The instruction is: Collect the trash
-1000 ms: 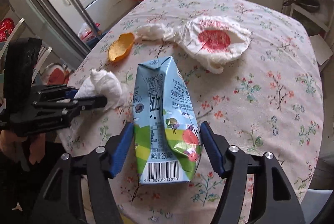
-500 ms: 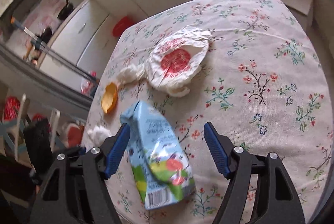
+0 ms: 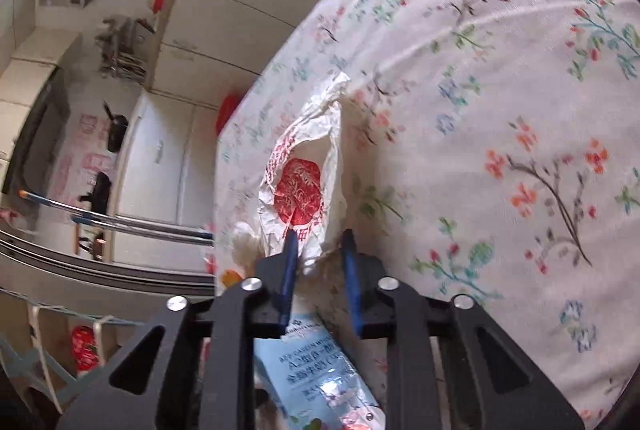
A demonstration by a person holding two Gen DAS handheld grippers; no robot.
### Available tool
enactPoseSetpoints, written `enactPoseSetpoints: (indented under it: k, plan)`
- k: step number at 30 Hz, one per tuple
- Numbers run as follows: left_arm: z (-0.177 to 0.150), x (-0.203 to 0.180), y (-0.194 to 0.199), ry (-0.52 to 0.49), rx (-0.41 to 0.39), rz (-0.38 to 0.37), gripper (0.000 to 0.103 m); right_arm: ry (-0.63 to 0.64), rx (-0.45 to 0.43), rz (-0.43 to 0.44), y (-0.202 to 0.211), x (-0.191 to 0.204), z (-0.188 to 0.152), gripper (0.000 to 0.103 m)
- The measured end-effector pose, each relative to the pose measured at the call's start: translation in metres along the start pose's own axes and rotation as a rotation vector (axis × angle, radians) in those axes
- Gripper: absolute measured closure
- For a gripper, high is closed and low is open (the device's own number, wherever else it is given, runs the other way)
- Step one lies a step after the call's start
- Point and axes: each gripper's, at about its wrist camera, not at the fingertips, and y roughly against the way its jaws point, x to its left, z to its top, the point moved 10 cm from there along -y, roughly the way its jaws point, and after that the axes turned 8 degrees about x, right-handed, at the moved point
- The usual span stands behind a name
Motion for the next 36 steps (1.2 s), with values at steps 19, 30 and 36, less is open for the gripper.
enactPoseSetpoints:
  k: [19, 30, 36]
  plan:
    - [-0.012, 0.031, 0.013, 0.087, -0.004, -0.037, 0.069, 0.025, 0.032, -0.068, 0.039, -0.014, -0.012, 0.033]
    - [-0.008, 0.032, 0.024, 0.102, -0.11, 0.057, 0.061, 0.664, 0.144, -0.467, -0.001, 0.036, -0.093, 0.025]
    - [-0.006, 0.035, 0.018, 0.111, -0.098, 0.061, 0.061, 0.86, 0.146, -0.653, -0.014, 0.024, -0.105, 0.03]
